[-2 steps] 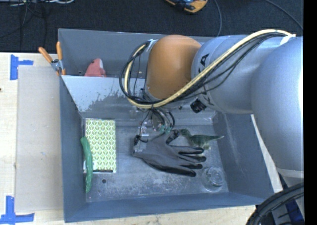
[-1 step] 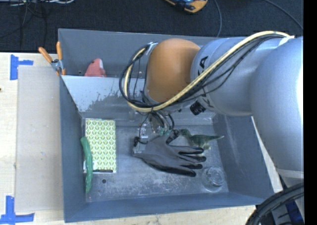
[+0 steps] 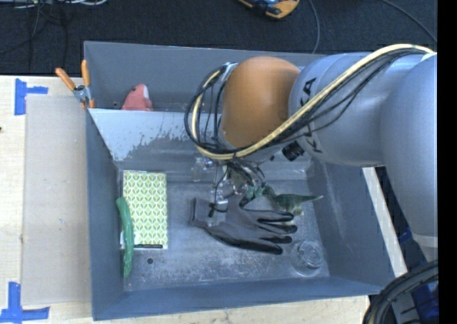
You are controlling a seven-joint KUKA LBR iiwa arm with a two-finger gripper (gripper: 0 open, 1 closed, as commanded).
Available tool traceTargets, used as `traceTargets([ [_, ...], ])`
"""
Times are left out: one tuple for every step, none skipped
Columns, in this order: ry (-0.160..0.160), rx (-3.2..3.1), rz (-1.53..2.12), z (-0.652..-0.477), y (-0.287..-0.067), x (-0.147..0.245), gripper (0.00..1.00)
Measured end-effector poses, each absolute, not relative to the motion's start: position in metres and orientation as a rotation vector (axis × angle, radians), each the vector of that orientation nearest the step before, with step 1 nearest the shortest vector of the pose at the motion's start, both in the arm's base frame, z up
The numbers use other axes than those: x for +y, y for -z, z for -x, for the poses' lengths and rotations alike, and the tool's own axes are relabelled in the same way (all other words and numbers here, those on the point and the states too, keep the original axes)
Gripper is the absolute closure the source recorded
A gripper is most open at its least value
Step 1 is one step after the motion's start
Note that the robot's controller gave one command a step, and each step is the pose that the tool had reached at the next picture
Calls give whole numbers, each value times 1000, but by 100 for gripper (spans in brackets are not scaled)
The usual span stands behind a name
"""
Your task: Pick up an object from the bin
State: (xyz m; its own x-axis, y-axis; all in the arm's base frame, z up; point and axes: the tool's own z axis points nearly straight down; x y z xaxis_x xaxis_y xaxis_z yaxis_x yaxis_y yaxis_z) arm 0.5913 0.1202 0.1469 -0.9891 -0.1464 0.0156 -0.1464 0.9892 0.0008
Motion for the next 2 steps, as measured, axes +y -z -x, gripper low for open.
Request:
traceTargets([
  [2, -3136, -373, -599, -130, 131, 0],
  [5, -3117, -407, -592, -107, 131, 0],
])
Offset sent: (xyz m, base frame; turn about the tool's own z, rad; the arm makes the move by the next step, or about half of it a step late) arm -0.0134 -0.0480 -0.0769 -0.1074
